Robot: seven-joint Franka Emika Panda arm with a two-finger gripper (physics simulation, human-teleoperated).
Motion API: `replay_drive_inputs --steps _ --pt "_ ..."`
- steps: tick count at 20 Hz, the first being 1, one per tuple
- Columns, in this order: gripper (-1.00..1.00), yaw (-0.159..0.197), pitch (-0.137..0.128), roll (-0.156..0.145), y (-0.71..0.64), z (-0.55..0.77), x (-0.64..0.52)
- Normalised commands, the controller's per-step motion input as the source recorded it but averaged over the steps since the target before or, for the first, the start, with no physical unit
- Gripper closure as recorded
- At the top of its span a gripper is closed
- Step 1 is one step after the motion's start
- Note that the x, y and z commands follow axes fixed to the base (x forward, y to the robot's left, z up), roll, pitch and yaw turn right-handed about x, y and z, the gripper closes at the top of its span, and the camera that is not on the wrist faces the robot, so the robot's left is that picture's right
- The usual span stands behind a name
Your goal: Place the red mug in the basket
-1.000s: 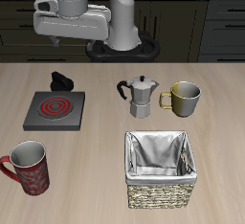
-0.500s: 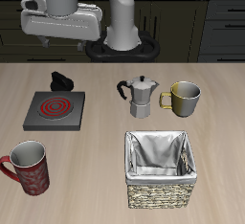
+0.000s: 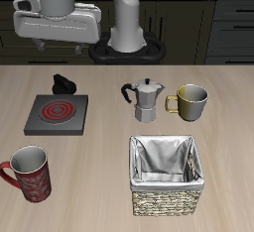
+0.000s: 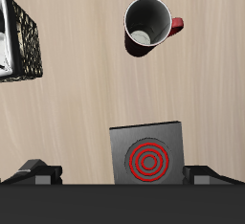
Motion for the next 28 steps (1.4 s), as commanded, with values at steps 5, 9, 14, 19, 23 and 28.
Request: replay_drive_inputs --steps 5,9,14,19,23,28 --pt "-1.0 0.001 -0.012 -0.016 -0.03 0.07 0.16" --pt "-1.0 0.035 -0.001 -0.009 -0.05 0.06 0.21" --pt "-1.0 0.01 -0.002 -0.021 -0.15 0.04 0.18" --pt "-1.0 0.02 -0.003 -0.012 -0.11 0.01 0.15" --pt "-1.0 0.004 -0.009 -0.002 -0.13 -0.03 0.23" --pt "-1.0 0.024 0.003 0.028 0.0 -0.07 0.2"
